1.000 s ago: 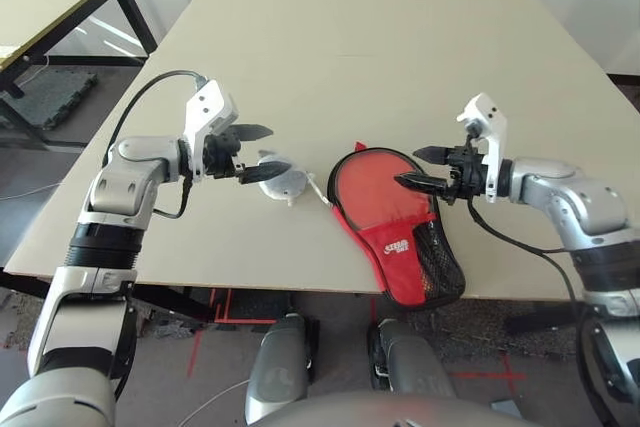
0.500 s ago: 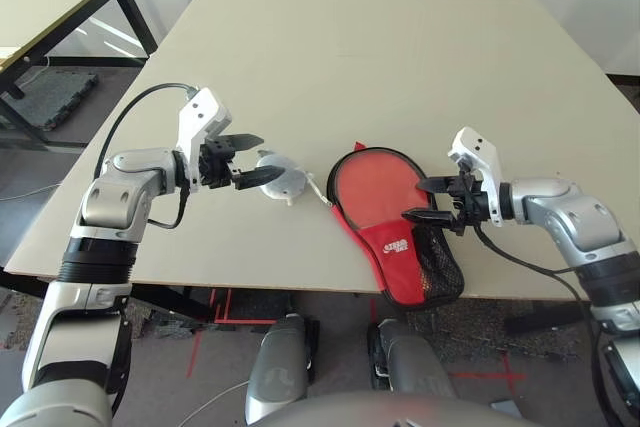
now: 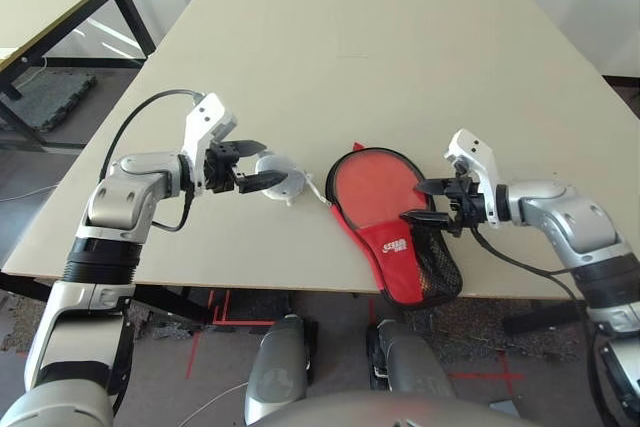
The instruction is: Store the ping-pong paddle in its case and zip it.
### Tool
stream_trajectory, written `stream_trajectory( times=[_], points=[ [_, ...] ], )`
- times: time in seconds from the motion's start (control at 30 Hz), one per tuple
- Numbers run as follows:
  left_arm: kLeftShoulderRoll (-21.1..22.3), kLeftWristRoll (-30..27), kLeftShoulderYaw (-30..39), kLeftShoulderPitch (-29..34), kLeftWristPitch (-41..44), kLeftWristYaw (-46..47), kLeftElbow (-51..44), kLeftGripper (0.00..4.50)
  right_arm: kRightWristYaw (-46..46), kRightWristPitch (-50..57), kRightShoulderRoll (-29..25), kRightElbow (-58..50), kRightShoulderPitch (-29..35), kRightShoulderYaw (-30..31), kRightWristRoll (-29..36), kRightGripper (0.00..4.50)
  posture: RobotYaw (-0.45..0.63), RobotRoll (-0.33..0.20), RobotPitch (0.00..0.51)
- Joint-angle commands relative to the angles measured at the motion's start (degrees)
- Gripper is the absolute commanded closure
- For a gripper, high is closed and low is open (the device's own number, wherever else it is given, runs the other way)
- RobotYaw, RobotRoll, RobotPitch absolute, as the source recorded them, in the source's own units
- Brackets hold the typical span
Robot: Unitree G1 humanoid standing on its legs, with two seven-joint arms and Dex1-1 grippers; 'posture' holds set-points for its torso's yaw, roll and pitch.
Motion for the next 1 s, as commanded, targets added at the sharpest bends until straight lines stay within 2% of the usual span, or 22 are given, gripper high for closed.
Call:
stream_trajectory(
  times=[0.03,0.4,0.5,0.8,0.87,1.0],
  points=[
    [0.54,2.31,-2.39,-0.04,-1.44,-0.07,1.6,0.0,-0.24,1.15,0.64,1.39,1.33,1.38,-0.79,0.02,0.12,0.0,0.084],
    [-1.35,7.41,-6.65,-2.38,-7.19,0.45,7.35,0.0,-1.14,1.28,1.44,0.73,1.87,1.09,-0.84,0.02,0.1,0.0,0.077],
    [-2.42,7.7,-6.99,-3.58,-8.23,0.31,9.15,0.65,-1.54,1.24,1.75,0.7,2.1,1.12,-0.98,0.0,0.1,0.0,0.075],
    [-7.46,14.06,-7.49,-11.1,-16.32,8.41,19.91,3.88,-3.48,2.3,2.73,0.9,3.31,1.62,-1.77,0.0,0.09,0.0,0.079],
    [-8.19,15.37,-7.55,-12.73,-18.65,10.11,22.48,4.25,-3.67,2.48,2.77,0.76,3.58,1.69,-1.69,0.0,0.09,0.0,0.08],
    [-9.62,17.3,-7.88,-15.65,-22.49,11.89,26.66,4.33,-4.04,2.68,2.93,0.66,4.03,1.87,-1.74,0.0,0.09,0.0,0.082]
  ],
)
